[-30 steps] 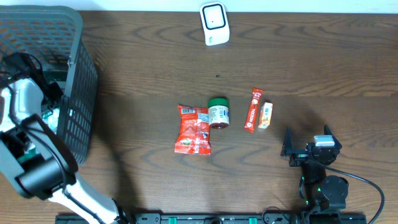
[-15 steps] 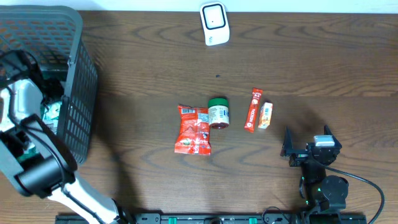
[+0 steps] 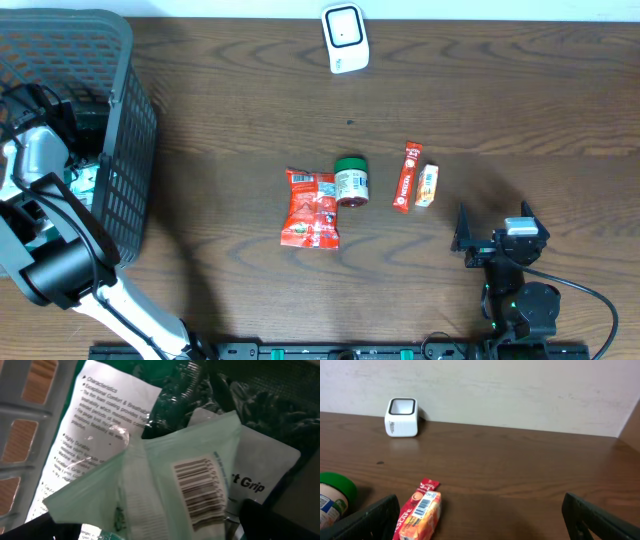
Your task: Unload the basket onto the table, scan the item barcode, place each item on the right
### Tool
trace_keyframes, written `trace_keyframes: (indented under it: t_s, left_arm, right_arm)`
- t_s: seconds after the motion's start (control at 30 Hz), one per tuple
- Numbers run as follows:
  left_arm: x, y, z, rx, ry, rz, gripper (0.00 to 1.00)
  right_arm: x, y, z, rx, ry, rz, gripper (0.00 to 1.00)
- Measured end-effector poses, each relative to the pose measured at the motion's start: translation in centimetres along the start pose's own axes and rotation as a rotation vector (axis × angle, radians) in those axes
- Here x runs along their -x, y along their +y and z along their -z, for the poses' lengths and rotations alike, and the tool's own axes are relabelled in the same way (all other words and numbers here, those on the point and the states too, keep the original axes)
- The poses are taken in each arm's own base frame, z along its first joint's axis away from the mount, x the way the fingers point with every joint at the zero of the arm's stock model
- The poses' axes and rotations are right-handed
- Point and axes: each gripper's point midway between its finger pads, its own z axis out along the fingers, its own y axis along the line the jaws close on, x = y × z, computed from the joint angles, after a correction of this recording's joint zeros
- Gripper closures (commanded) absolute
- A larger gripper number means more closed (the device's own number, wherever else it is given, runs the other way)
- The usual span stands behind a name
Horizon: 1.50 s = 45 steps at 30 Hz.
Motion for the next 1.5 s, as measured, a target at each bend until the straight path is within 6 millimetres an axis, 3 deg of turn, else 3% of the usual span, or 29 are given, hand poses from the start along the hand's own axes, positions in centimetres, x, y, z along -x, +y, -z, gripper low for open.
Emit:
trace_keyframes:
  t_s: [0.57,0.97,1.5]
  left_arm:
    - [-0.6,-1.5,0.4,-0.089,0.006,-0.024,0.02]
    - [-1.3,-0.4,-0.2,-0.122,0.018,0.009,0.01]
    - [-0.3,0.4,-0.8,-0.132,-0.001,0.020,0.04]
  right_arm:
    - [0.0,0.0,0.0,0.000,0.000,0.000,0.01]
    - [0.0,0.0,0.0,0.000,0.000,0.000,0.01]
    - [0.0,0.0,0.0,0.000,0.000,0.000,0.01]
